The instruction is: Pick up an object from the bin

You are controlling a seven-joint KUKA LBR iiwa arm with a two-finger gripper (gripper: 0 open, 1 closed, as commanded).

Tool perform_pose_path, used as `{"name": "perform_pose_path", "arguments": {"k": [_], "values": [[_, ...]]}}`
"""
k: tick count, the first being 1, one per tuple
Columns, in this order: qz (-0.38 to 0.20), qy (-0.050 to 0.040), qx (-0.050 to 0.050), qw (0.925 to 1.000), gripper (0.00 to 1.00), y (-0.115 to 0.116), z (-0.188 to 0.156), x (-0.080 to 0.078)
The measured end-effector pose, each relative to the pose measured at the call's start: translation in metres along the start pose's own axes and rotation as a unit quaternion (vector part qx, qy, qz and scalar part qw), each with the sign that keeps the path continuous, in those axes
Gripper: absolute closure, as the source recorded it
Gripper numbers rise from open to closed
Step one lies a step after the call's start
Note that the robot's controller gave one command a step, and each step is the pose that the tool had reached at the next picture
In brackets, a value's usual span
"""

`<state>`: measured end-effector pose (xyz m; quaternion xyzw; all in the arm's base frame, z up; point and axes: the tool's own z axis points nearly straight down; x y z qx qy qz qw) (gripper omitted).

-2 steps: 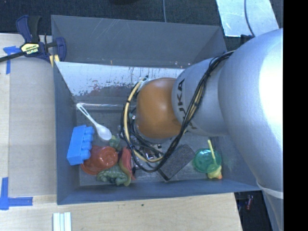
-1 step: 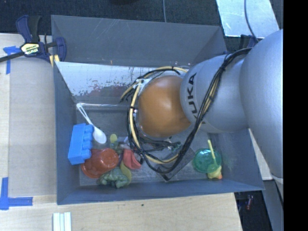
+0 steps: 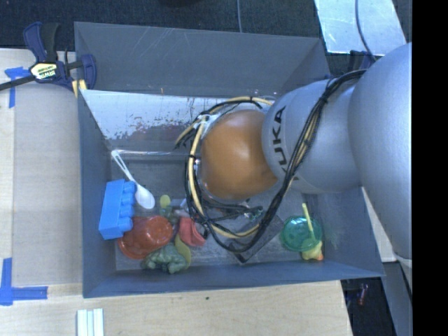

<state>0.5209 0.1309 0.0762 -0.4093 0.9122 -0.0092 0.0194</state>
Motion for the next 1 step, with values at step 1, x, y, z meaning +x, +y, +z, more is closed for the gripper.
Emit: {"name": "perform_pose_path", "arguments": {"k": [1], "values": [[-0.019,0.0059,-0.005,0.9998,1.0,-0.0085,-0.0693,-0.0059]]}}
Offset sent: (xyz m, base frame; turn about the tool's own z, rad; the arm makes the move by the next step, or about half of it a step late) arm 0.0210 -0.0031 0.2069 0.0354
